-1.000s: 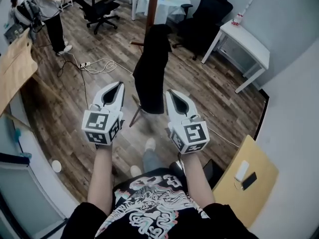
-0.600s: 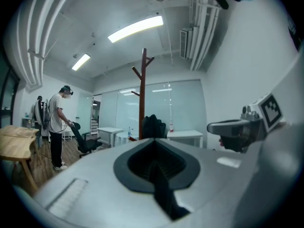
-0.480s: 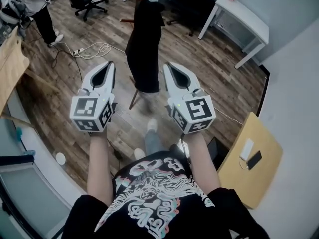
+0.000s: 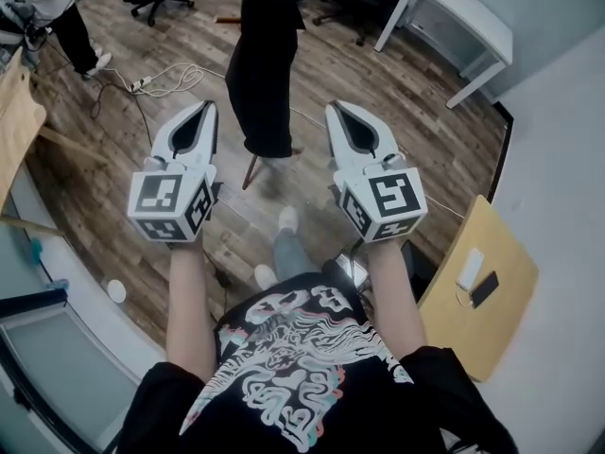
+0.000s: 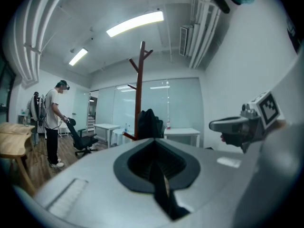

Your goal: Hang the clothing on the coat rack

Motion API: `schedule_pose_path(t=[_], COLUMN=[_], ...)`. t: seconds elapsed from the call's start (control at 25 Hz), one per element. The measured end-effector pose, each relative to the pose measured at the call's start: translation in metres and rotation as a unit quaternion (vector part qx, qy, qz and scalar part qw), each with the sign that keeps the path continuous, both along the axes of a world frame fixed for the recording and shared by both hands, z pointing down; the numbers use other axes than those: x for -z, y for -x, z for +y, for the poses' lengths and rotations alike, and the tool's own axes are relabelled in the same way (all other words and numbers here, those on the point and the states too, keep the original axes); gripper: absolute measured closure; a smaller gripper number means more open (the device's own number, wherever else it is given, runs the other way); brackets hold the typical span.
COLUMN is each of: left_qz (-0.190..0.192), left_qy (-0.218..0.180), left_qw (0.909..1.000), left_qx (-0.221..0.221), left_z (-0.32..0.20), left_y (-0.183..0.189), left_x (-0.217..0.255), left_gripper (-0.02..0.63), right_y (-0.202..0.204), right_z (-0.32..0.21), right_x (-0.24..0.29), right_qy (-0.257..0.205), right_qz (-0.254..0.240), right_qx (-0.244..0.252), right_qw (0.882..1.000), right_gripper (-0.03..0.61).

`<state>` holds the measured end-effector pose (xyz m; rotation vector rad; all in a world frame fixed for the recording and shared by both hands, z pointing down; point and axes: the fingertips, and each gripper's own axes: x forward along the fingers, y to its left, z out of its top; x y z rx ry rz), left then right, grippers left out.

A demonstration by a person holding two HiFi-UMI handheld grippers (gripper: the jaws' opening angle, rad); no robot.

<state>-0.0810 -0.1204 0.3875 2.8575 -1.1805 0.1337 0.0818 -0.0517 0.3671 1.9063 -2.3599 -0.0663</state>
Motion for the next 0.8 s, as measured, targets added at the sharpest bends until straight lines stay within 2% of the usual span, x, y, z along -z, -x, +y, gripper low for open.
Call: schedule_pose_path(t=[0.52, 0.8], left_qz=[-0.002, -0.006], left_qy=[0.011, 0.015], left_qw=[0.9999, 0.9999], left_qx=[0.000, 0.000], left_z=[-0.004, -0.013], left_y=[-0.004, -0.008], left_x=[-0.014, 0.006], left_gripper=[0.624, 0.624], right_y=[0.000, 0.009], right_z=[-0.004, -0.014], right_x=[-0.014, -0.001], right_qy=[0.009, 0.023], right_qz=[0.008, 0.027], right_qx=[0.000, 0.011], right_qw=[1.000, 0.999], right_gripper=[0.580, 0.580])
